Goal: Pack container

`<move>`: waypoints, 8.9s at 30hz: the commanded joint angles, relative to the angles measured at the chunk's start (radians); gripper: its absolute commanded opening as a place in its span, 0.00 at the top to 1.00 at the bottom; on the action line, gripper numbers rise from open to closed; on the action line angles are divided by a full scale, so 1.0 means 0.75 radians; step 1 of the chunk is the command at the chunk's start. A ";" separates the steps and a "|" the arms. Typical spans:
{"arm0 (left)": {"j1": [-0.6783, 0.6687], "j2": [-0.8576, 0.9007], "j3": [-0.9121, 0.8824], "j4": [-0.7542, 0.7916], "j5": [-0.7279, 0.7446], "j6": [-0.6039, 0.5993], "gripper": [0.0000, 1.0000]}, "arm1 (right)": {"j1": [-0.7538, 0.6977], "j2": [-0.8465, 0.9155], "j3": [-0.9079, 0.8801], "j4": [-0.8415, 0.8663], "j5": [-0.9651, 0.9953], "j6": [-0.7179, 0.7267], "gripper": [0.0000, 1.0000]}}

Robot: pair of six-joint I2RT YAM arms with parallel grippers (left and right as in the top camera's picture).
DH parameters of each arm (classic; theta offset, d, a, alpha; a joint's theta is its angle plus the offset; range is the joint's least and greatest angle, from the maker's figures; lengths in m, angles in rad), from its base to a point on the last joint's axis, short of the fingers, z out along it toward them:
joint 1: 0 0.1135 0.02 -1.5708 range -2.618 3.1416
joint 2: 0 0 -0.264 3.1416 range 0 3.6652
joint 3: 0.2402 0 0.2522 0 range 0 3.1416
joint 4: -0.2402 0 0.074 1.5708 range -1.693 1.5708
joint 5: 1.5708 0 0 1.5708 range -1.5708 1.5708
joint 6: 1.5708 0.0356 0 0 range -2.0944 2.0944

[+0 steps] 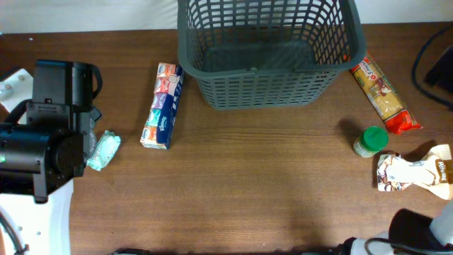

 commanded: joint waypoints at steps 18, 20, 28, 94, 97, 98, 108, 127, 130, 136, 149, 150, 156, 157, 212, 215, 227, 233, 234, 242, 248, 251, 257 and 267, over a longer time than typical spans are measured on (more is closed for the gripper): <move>0.010 -0.014 0.013 -0.011 -0.013 -0.022 0.01 | -0.032 0.031 -0.927 0.505 -0.072 0.056 0.01; 0.010 -0.014 0.013 -0.011 -0.013 -0.022 0.01 | -0.032 0.045 -0.988 0.550 -0.105 0.056 0.01; 0.010 -0.014 0.013 -0.011 -0.013 -0.022 0.01 | -0.032 0.226 -0.973 0.527 -0.136 0.055 0.01; 0.010 -0.014 0.013 -0.011 -0.013 -0.022 0.01 | 0.109 0.427 -1.169 0.784 -0.124 -0.173 0.01; 0.010 -0.014 0.013 -0.011 -0.013 -0.022 0.01 | 0.109 0.427 -1.169 0.773 -0.124 -0.182 0.01; 0.010 -0.014 0.013 -0.011 -0.013 -0.022 0.01 | 0.109 0.427 -1.169 0.772 -0.124 -0.182 0.01; 0.010 -0.014 0.013 -0.011 -0.013 -0.022 0.01 | 0.108 0.427 -1.245 0.847 -0.115 -0.181 0.01; 0.010 -0.014 0.013 -0.011 -0.013 -0.022 0.01 | 0.108 0.428 -1.245 0.906 -0.115 -0.207 0.01; 0.010 -0.014 0.013 -0.011 -0.013 -0.022 0.01 | 0.108 0.428 -1.245 0.906 -0.115 -0.207 0.01; 0.010 -0.014 0.013 -0.011 -0.013 -0.022 0.01 | 0.108 0.428 -1.247 0.908 -0.115 -0.207 0.01; 0.010 -0.014 0.013 -0.011 -0.013 -0.022 0.01 | 0.108 0.428 -1.301 0.956 -0.115 -0.207 0.01; 0.010 -0.014 0.013 -0.011 -0.013 -0.022 0.01 | 0.108 0.428 -1.301 0.958 -0.115 -0.207 0.01; 0.010 -0.014 0.013 -0.011 -0.013 -0.022 0.01 | 0.108 0.428 -1.301 0.962 -0.115 -0.207 0.01; 0.010 -0.014 0.013 -0.011 -0.013 -0.022 0.01 | 0.108 0.428 -1.301 0.963 -0.115 -0.207 0.01; 0.010 -0.014 0.013 -0.011 -0.013 -0.022 0.01 | 0.629 0.461 0.618 0.813 -0.376 -0.109 0.96; 0.010 -0.014 0.013 -0.011 -0.013 -0.022 0.01 | 0.668 0.509 0.571 0.891 -0.311 0.021 0.96; 0.010 -0.014 0.013 -0.011 -0.013 -0.022 0.01 | 0.678 0.835 0.554 0.849 -0.324 0.120 0.96; 0.010 -0.014 0.013 -0.011 -0.013 -0.022 0.01 | 0.676 0.933 0.554 0.760 -0.323 0.119 0.96; 0.010 -0.014 0.013 -0.011 -0.013 -0.022 0.01 | 0.676 0.947 0.554 0.748 -0.322 0.113 0.96; 0.010 -0.014 0.013 -0.011 -0.013 -0.022 0.01 | 0.675 1.003 0.553 0.636 -0.261 0.109 0.97; 0.010 -0.014 0.013 -0.011 -0.013 -0.022 0.01 | 0.675 1.034 0.550 0.554 -0.194 0.109 0.96; 0.010 -0.014 0.013 -0.011 -0.013 -0.022 0.01 | 0.675 1.035 0.541 0.537 -0.188 0.103 0.96; 0.010 -0.014 0.013 -0.011 -0.013 -0.022 0.01 | 0.675 1.036 0.486 0.510 -0.133 0.111 0.96; 0.010 -0.014 0.013 -0.011 -0.013 -0.022 0.01 | 0.675 1.036 0.271 0.515 -0.124 0.110 0.96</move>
